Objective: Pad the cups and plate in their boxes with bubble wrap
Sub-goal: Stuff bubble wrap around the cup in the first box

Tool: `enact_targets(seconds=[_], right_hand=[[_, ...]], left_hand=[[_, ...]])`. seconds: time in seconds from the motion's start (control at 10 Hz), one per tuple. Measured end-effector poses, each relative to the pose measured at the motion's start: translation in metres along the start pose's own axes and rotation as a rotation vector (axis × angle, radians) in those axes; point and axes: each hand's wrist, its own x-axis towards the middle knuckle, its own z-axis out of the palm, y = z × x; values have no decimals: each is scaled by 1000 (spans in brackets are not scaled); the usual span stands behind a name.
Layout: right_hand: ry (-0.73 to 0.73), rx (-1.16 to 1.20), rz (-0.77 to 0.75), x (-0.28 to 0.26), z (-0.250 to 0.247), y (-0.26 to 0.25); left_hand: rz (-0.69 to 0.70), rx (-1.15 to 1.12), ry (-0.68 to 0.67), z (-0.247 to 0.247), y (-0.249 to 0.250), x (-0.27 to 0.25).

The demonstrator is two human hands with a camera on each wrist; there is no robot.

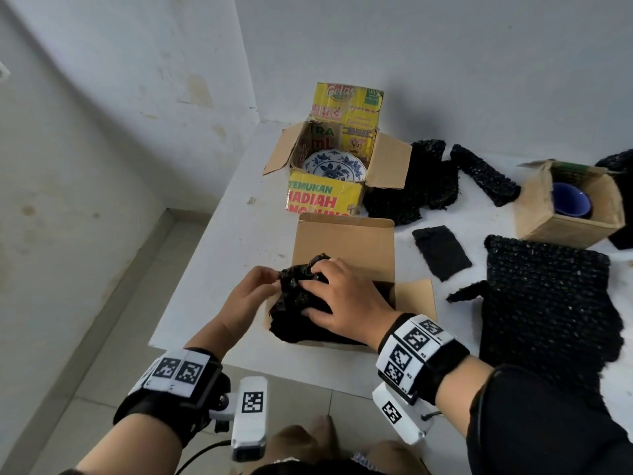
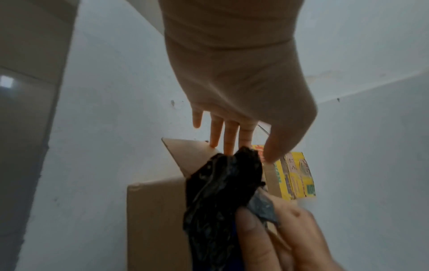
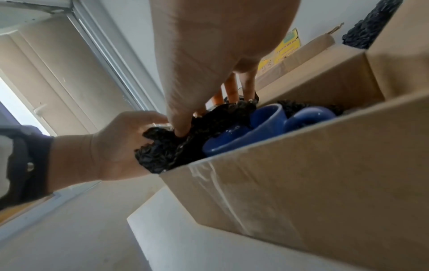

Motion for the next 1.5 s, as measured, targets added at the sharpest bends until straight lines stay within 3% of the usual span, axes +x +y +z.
enact_targets(seconds=[0.1,0.3,0.4,0.5,0.6,0.7,0.8,0.9,1.0,1.2,1.3,1.5], right_hand=[[-42,-90,-41,-1,3,-1],[-108,-142,-120,4,2,-10],[-140,-197,-183,10,2,-11],[-323,-270,-220,17,6,-21],[-441,-346,-186,26,11,-31],[-452,-288,-184,35,5,-28],[-319,-220,-336,34,-1,-25],[-305,-229,-391,17,3,-19],[-404,-238,-312,-2,-1,-15],[-476,-304,-259,19,0,-27],[-549,-272,-230,32,-4,-29],[-541,-295,-277,37,-11,-25]], left_hand=[[-67,-213,-68,-2,-3,-6],[-130,-344,-114,17,4,-16],[-219,-624,-82,24,-7,-15],[-215,-719,-122,29,-12,-17],[-197,-668,-102,32,-12,-15],[-179,-649,-107,34,-16,-15],[-205,-678,-123,33,-19,-14],[-190,-653,-140,33,-20,-13],[-179,-620,-160,31,-20,-13],[-276,-661,-148,34,-19,-11],[-234,-697,-113,32,-19,-13],[-234,-655,-102,33,-16,-15]])
